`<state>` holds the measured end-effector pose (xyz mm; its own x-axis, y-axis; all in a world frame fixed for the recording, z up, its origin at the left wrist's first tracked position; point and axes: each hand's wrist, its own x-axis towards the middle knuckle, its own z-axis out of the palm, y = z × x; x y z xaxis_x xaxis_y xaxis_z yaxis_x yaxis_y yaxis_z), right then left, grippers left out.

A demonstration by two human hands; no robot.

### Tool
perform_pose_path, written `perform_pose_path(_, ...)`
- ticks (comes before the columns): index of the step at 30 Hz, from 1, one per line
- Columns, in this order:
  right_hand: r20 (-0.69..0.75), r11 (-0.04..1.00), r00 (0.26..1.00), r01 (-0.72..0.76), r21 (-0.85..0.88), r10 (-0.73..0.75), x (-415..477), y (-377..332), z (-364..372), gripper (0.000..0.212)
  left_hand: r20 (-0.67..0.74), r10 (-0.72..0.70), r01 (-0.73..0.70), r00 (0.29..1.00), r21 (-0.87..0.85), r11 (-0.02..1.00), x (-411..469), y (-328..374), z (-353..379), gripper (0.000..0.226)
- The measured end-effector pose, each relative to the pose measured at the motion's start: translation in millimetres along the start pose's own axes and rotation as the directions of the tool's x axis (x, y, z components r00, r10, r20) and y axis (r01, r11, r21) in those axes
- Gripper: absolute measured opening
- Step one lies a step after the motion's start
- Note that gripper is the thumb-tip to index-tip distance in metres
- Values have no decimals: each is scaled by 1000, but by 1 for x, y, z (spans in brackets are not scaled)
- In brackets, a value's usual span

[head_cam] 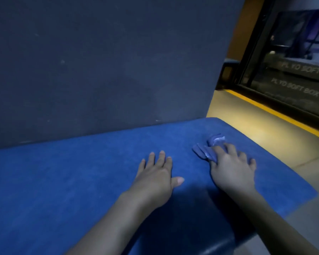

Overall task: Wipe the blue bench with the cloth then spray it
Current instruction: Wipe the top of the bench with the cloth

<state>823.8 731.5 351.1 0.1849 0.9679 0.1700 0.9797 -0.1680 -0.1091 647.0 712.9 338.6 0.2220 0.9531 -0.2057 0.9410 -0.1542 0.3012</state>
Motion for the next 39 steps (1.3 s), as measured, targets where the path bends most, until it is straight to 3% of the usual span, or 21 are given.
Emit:
perform_pose_path(12,51,972,971,-234,-31,235,-19,-52,0,34,-72,105,-112,992,-106,988,-41,-32,-14,56)
perform_pose_path(21,132,977,972,-202,67,192,-39,-77,-16,36,-171,-105,111,980,26,993,-163,-116,-7,69)
perform_pose_path(26,85,998,995,51,33,-54,-83,-136,-9,35,-147,-251,258,957,30,966,-206,-143,2,76)
perform_pose_path(30,31,994,993,111,14,-111,-116,-170,-4,34,-114,-236,232,965,-42,972,-209,-147,1,75)
perform_pose_path(36,11,997,997,74,26,-74,-161,-206,5,30,-114,-152,134,982,-152,979,-215,-156,-5,64)
perform_pose_path(39,18,997,998,62,45,-63,-176,-227,5,28,-121,-145,135,982,-89,987,-235,-170,-5,61)
